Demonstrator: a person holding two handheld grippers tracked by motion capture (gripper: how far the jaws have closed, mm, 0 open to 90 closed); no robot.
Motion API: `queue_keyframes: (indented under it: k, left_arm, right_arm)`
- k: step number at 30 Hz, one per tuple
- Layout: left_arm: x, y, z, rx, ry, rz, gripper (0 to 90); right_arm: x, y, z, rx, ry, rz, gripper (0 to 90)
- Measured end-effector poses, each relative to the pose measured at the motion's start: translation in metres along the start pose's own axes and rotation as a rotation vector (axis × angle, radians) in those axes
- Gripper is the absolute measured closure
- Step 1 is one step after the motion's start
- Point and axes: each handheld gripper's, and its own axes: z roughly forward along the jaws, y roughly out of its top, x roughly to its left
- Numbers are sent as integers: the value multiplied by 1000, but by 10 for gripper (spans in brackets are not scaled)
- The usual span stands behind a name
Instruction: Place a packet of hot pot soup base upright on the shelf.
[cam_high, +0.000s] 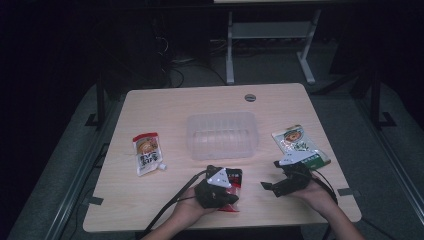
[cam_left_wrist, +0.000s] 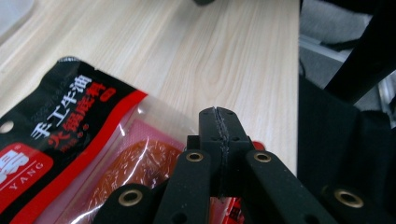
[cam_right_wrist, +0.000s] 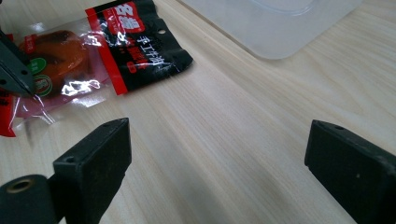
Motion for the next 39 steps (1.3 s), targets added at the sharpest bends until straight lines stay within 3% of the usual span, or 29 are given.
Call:
queue_keyframes:
  k: [20,25,30,39]
  left_arm:
    - [-1,-12,-23,31,3,-27,898]
    - [-3,-10,-16,11,-14,-43,898]
    - [-4,-7,-8,41,-17,-25,898]
    - [-1,-19,-21,69,6,-34,898]
  right_arm:
    - [-1,-1,-2,-7,-4,0,70]
    - [0,0,-1,-4,-2,-1,71]
    - [0,0,-1,-4,4,-5,72]
    - [0,-1,-1,-4,-1,-13,72]
